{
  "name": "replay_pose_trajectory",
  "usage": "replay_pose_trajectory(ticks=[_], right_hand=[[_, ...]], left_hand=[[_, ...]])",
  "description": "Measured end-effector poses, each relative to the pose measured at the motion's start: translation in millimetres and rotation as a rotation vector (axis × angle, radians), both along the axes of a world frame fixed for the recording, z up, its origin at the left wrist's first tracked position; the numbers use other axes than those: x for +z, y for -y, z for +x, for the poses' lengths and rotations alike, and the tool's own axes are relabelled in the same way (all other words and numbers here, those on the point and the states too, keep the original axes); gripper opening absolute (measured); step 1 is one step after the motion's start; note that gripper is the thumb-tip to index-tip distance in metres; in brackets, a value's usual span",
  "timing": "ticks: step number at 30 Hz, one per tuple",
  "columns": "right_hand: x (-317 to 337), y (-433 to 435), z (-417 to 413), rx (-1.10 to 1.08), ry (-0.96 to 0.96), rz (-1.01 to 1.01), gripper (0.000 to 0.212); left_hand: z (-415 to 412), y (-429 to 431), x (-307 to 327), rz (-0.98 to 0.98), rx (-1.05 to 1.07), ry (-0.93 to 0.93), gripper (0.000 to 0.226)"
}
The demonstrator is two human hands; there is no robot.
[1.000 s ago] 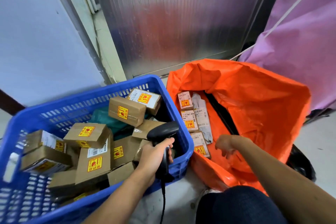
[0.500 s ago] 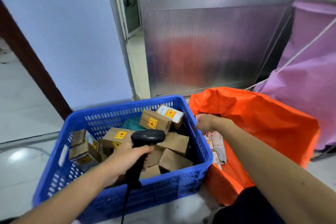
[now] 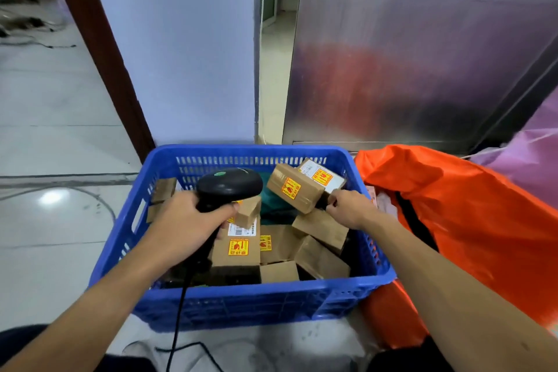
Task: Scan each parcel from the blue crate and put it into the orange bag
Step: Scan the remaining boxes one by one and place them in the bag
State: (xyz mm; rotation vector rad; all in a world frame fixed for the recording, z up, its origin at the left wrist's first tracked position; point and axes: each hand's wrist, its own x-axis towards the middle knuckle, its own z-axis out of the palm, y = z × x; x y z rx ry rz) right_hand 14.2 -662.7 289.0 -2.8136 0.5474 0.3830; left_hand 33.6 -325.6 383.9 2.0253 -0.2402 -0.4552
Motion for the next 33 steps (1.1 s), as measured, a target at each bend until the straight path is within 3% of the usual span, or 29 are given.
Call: replay_pose_trajectory(ticks=[3, 7, 11, 17, 24, 26, 30, 33], right_hand=[[-2.0, -1.6, 25.2, 0.009, 0.016, 0.025, 0.029], [-13.9, -9.8, 46.3, 0.007, 0.02, 0.069, 0.051], [-33.3, -15.0, 48.9, 0.025, -0.023, -0.013, 0.07], [-45.5, -26.9, 61.4, -0.106, -0.034, 0.04, 0.066], [-53.0, -39.1, 65.7, -0.137, -0.018, 0.113, 0.083], [-49.7, -42.5, 66.8, -0.146, 0.011, 0.104, 0.079], [-35.7, -41.7, 71.5, -0.144, -0.01, 0.127, 0.046], [-22.6, -37.7, 69.2, -0.137, -0.001, 0.224, 0.046]], left_hand=[[0.2, 4.7, 0.2, -0.017, 0.028, -0.014, 0.022], [-7.3, 14.2, 4.0, -0.067, 0.003, -0.103, 0.024], [-3.9, 15.0, 8.1, -0.109, 0.032, -0.138, 0.023], [8.1, 14.1, 5.2, -0.203, 0.08, -0.172, 0.021], [14.3, 11.4, 2.5, -0.254, 0.097, -0.189, 0.013], [15.5, 10.9, 2.4, -0.279, 0.132, -0.185, 0.012], [19.6, 7.1, 4.4, -0.332, 0.207, -0.208, 0.013], [21.4, 0.1, 4.0, -0.371, 0.237, -0.245, 0.018]])
